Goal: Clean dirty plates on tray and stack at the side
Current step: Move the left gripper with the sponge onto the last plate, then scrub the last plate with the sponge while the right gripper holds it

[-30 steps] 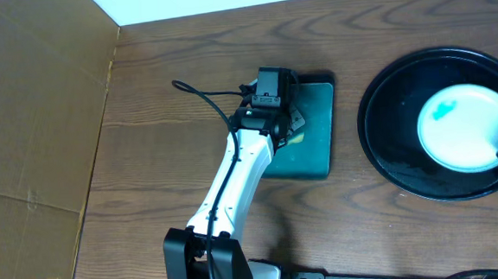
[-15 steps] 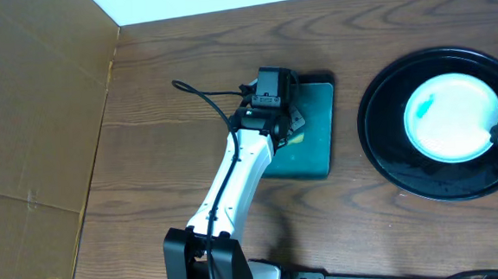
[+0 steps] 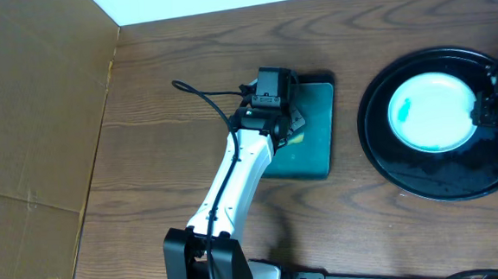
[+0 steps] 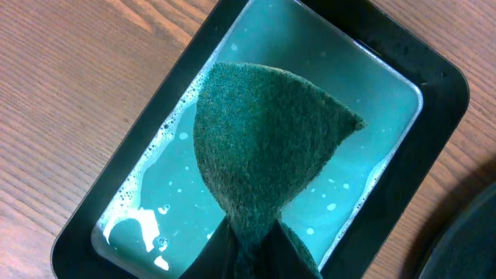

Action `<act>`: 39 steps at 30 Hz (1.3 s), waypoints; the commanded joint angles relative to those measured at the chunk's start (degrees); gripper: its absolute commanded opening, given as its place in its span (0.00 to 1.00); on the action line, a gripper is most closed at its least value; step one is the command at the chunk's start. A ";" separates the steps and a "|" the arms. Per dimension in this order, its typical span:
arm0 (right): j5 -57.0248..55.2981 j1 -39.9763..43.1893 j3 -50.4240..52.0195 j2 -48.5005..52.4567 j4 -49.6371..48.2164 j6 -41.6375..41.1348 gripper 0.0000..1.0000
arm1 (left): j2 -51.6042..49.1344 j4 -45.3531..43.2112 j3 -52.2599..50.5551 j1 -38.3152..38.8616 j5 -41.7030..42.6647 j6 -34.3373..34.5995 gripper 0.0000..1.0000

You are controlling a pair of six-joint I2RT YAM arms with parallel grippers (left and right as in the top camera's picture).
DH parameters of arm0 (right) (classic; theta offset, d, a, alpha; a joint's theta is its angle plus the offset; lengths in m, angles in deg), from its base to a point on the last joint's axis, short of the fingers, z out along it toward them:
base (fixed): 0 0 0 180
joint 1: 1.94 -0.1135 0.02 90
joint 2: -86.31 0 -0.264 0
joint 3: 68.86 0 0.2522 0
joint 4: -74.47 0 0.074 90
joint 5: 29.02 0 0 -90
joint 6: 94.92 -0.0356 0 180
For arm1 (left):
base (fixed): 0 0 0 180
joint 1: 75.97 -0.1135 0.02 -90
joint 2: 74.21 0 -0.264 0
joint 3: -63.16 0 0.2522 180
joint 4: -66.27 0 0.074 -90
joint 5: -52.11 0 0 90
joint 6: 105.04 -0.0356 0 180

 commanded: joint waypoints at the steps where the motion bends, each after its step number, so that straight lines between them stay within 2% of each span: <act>1: -0.42 -0.94 0.15 5.42 0.20 2.23 0.01 | -0.13 -0.17 -0.07 -0.17 -0.48 -0.83 0.07; 4: -0.42 -0.94 0.15 7.76 0.31 2.21 0.01 | -0.13 -0.35 -0.07 -0.13 0.79 -2.36 0.07; 9: 0.24 -0.90 0.09 7.13 0.59 2.21 0.01 | -0.13 -3.32 -0.04 1.44 8.41 -8.55 0.07; 16: 1.05 -0.96 0.04 5.70 1.36 3.43 0.01 | -0.07 -6.67 -0.04 9.05 8.57 -8.24 0.07; 23: 1.07 -0.96 0.04 5.70 1.66 3.02 0.01 | -0.44 -15.45 -0.04 19.02 8.55 3.67 0.07; 31: 1.03 -0.96 0.04 5.70 2.32 3.04 0.01 | -9.40 -32.79 -0.04 26.62 8.37 6.88 0.07; 39: 0.98 -0.96 0.09 5.70 2.45 3.08 0.01 | -21.44 -43.32 -0.04 28.87 8.57 11.76 0.07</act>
